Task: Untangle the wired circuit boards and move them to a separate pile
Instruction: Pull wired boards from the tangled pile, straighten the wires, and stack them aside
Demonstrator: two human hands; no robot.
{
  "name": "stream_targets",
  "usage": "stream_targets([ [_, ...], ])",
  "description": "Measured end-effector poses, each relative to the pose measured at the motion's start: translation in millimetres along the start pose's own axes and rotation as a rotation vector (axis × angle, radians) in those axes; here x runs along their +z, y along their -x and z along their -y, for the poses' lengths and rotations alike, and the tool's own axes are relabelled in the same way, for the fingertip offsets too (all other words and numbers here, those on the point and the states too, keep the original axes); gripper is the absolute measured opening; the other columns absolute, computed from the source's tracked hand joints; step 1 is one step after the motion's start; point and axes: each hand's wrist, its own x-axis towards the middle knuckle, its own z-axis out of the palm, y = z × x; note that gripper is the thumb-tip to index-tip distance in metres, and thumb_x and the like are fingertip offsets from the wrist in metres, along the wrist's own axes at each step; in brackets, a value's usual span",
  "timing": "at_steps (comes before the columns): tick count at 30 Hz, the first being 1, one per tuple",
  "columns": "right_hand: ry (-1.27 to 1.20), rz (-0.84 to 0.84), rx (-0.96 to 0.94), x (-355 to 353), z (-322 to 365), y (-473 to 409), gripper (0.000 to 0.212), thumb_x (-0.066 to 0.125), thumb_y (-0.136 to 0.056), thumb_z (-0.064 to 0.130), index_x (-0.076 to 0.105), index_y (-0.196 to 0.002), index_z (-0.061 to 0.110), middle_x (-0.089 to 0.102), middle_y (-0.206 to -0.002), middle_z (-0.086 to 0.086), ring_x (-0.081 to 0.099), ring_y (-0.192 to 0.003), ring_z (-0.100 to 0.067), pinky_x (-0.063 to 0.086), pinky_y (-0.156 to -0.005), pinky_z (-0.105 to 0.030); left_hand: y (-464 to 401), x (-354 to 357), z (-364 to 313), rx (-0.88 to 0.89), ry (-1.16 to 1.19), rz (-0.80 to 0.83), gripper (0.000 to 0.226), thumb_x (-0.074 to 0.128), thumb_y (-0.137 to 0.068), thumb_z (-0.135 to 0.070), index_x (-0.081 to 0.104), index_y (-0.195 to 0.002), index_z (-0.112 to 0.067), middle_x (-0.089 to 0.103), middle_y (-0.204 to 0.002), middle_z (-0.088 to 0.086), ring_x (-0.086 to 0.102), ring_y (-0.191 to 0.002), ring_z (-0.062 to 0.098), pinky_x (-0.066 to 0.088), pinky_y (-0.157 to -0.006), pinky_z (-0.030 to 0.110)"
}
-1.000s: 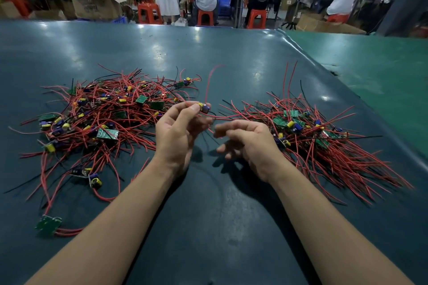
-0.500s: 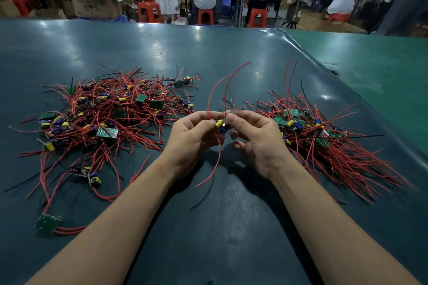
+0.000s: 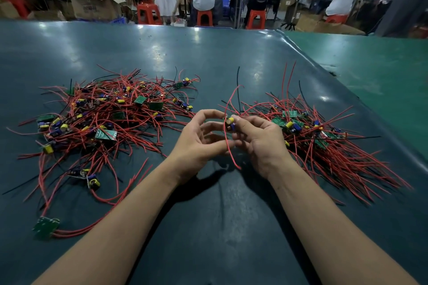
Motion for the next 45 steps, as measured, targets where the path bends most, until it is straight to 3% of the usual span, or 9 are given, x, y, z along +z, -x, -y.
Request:
stream_targets([
  [2,0.022,0.002,0.021,-1,-1,-1,0.017,0.070,-0.086,0.008,0.063,-0.071,0.011,0.069,-0.065,-0.002,0.058,-0.049,-0.009,0.046,-0.041,-0.019,0,2,1,0.048,-0.107,-0.034,0.045,0.075,-0.073,0.002,0.052,-0.109,-0.013,0.069,-0.094,0.005,0.066,-0.085,0.021,0.056,-0.077,0.036],
  [6,0.069,0.007,0.020,1,-2,0,0.026,0.072,-0.085,0.009,0.059,-0.064,0.017,0.065,-0.058,0.002,0.057,-0.047,-0.008,0.043,-0.040,-0.018,0,5,0,0.005,-0.055,-0.084,0.032,0.068,-0.079,-0.020,0.061,-0.110,-0.015,0.072,-0.088,0.003,0.068,-0.071,0.018,0.058,-0.067,0.029],
  [11,-0.033,-0.010,0.050,3,2,2,0.022,0.071,-0.086,0.008,0.055,-0.074,0.016,0.058,-0.055,0.003,0.052,-0.045,-0.009,0.041,-0.038,-0.018,-6,1,-3,0.011,0.056,-0.280,0.004,0.065,-0.087,-0.005,0.065,-0.091,-0.007,0.071,-0.074,0.004,0.067,-0.064,0.015,0.057,-0.061,0.023],
  [16,-0.132,0.019,0.039,5,5,3,0.014,0.068,-0.087,0.005,0.060,-0.077,0.011,0.063,-0.058,-0.001,0.056,-0.045,-0.009,0.041,-0.039,-0.017,-10,-3,-7,-0.050,0.292,-0.376,0.006,0.063,-0.089,-0.003,0.058,-0.086,0.000,0.071,-0.068,0.007,0.069,-0.058,0.016,0.057,-0.057,0.022],
  [23,-0.108,0.034,0.056,2,4,2,0.018,0.070,-0.086,0.010,0.055,-0.077,0.015,0.062,-0.058,0.000,0.054,-0.046,-0.009,0.040,-0.038,-0.017,-6,0,-6,-0.068,0.266,-0.201,0.030,0.073,-0.067,-0.008,0.061,-0.094,-0.006,0.070,-0.073,0.005,0.069,-0.062,0.016,0.057,-0.062,0.022],
  [26,-0.053,0.112,0.005,2,1,3,0.008,0.069,-0.086,0.008,0.067,-0.085,0.015,0.067,-0.066,0.000,0.057,-0.051,-0.009,0.043,-0.040,-0.017,-5,0,-4,-0.069,0.237,-0.194,0.025,0.073,-0.069,-0.010,0.068,-0.093,-0.004,0.072,-0.077,0.007,0.069,-0.065,0.016,0.056,-0.063,0.021],
  [29,0.011,0.185,-0.027,4,-3,5,0.013,0.066,-0.087,0.004,0.075,-0.088,0.012,0.072,-0.074,-0.002,0.060,-0.053,-0.008,0.044,-0.041,-0.016,-5,-2,-5,-0.083,0.237,-0.184,0.023,0.071,-0.071,-0.016,0.069,-0.091,-0.004,0.073,-0.078,0.008,0.068,-0.062,0.016,0.055,-0.060,0.020],
  [39,0.049,0.021,-0.095,6,-8,0,0.019,0.076,-0.082,0.013,0.077,-0.064,0.017,0.067,-0.063,0.001,0.049,-0.045,-0.006,0.038,-0.039,-0.017,-5,-2,-6,-0.110,0.186,-0.172,0.022,0.073,-0.070,-0.017,0.069,-0.088,-0.006,0.071,-0.075,0.007,0.063,-0.057,0.015,0.053,-0.057,0.021],
  [45,-0.059,-0.200,-0.216,-2,-3,-11,0.025,0.076,-0.083,0.010,0.071,-0.059,0.015,0.060,-0.055,0.002,0.042,-0.039,-0.006,0.032,-0.036,-0.017,-5,0,-7,-0.085,0.139,-0.192,0.022,0.075,-0.067,-0.020,0.068,-0.083,-0.007,0.070,-0.069,0.005,0.063,-0.055,0.015,0.052,-0.055,0.021],
])
